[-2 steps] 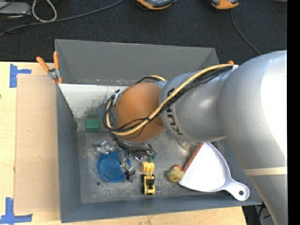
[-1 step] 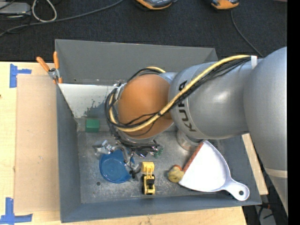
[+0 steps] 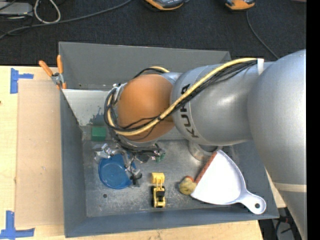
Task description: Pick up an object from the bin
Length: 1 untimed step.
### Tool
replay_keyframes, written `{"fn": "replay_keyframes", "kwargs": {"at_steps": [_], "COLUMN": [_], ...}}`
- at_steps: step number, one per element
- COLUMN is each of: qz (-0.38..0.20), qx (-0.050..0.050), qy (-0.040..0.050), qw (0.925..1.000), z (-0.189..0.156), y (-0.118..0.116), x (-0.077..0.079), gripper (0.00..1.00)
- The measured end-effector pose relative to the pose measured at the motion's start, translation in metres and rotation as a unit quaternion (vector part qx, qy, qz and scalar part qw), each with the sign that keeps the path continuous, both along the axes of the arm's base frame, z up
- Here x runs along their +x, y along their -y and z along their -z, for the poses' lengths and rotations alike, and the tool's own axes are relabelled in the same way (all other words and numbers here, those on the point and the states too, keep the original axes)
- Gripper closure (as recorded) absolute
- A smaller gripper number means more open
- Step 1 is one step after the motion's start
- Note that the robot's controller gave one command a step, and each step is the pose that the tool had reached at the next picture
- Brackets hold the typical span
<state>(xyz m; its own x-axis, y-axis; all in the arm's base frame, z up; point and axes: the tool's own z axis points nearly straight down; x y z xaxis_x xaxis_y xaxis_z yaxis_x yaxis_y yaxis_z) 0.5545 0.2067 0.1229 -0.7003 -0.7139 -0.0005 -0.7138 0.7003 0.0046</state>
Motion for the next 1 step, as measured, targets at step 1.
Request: {"fn": "replay_keyframes", "kwargs": {"at_steps": [1], "qz": [0.037], "qx": [-0.002], "qy": [-0.0056], "qw": [0.9993], "z": [0.0182], "y": [0.0275], "x": [-0.0155], "gripper": [0.0]}}
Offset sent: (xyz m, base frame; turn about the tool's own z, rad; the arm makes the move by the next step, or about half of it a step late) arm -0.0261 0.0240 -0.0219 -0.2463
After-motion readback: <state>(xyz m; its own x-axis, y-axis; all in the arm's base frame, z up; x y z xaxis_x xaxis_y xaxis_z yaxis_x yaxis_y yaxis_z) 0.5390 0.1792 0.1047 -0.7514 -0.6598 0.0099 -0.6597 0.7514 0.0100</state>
